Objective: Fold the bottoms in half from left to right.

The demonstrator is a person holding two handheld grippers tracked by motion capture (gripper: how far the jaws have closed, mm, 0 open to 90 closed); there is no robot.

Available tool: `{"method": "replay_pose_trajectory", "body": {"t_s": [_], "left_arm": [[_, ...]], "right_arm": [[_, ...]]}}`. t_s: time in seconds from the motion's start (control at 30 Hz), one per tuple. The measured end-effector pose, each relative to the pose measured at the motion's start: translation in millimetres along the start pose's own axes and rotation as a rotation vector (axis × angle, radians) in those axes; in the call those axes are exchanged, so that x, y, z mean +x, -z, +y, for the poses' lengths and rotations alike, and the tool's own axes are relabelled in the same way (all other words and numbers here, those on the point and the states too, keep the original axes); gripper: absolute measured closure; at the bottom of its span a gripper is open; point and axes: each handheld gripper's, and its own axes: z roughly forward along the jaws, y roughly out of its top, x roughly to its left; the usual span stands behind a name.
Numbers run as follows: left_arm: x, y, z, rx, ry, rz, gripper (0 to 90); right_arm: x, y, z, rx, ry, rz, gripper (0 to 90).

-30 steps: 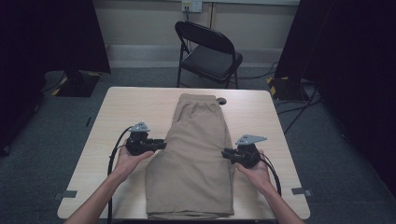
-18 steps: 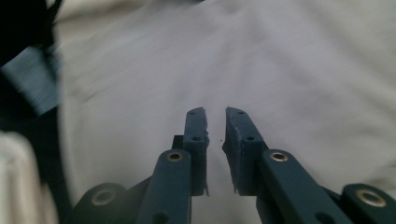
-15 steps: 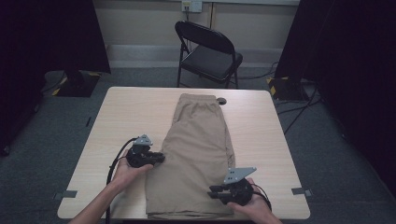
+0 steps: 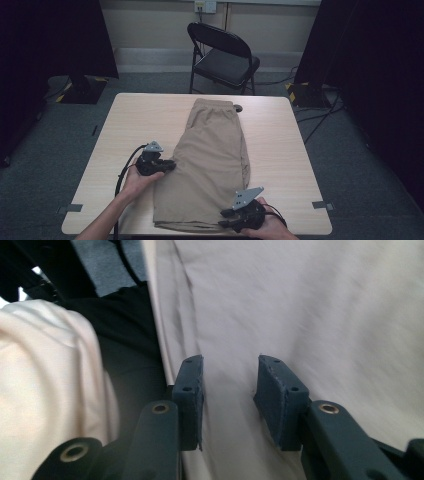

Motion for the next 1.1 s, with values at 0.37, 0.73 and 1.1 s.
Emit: {"method": "replay_pose_trajectory", "body": {"t_s": [0.37,0.73,1.1], "left_arm": [[3.3,-3.4,0.2,-0.028,0.026,-0.007,75.8],[2.7,-3.4,0.2,-0.028,0.031,-0.018,71.6],[4.6,-3.4,-0.9,-0.040,0.046,-0.040,69.7]], "right_arm": [[-18.8,1.7,-4.7,0.021,-0.027,-0.080,60.8],[4.8,-3.8,-1.6,0.014,0.070,0.014,53.8],[11.9,-9.9,-6.2,0.000,0.190,-0.068,60.7]]}}
